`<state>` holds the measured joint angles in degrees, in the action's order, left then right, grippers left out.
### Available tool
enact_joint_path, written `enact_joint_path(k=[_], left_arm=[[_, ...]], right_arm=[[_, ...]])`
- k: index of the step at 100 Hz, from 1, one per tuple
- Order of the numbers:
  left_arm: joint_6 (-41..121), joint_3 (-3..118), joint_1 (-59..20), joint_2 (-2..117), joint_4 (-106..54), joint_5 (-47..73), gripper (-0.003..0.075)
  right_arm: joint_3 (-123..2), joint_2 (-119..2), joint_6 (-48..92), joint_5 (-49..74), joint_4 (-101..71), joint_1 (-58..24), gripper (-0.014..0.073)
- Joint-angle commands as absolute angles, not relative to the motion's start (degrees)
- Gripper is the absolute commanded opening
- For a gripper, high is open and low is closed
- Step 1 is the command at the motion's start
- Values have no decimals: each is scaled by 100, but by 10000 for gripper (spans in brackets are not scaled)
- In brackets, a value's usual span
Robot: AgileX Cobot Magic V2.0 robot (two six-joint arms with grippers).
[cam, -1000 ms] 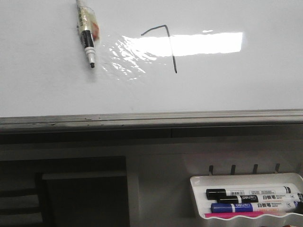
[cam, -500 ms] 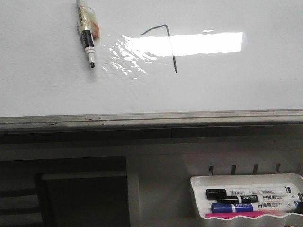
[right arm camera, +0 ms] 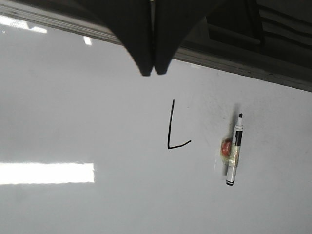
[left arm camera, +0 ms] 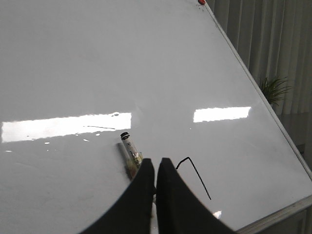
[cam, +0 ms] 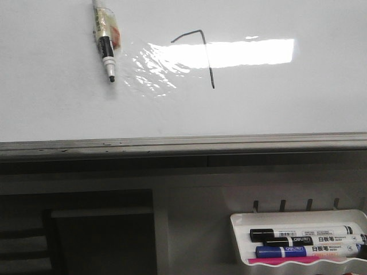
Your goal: Write number 7 on whiteboard
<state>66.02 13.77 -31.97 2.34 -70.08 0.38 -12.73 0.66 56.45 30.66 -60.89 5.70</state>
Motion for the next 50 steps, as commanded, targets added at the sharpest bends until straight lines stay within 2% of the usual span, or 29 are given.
enact_joint_path(k=[1,8,17,37,50], left_arm=[[6569,1512,-3188,297,-6742,-164,-20],[6184,1471,-3166,359,-5969,-235,-20],[4699,1331,-2908,554,-4607,-578,-20],[1452,959,-1680,793,-1251,-678,-20],[904,655,-1104,565,-678,-641,-20]], right_arm=[[-1405,104,5712,2805,-6317,597,-64],[-1405,104,5712,2805,-6317,597,-64],[-1405,104,5712,2794,-6317,597,-64],[-1405,104,5712,2794,-6317,597,-64],[-1405,104,5712,2794,-6317,597,-64]])
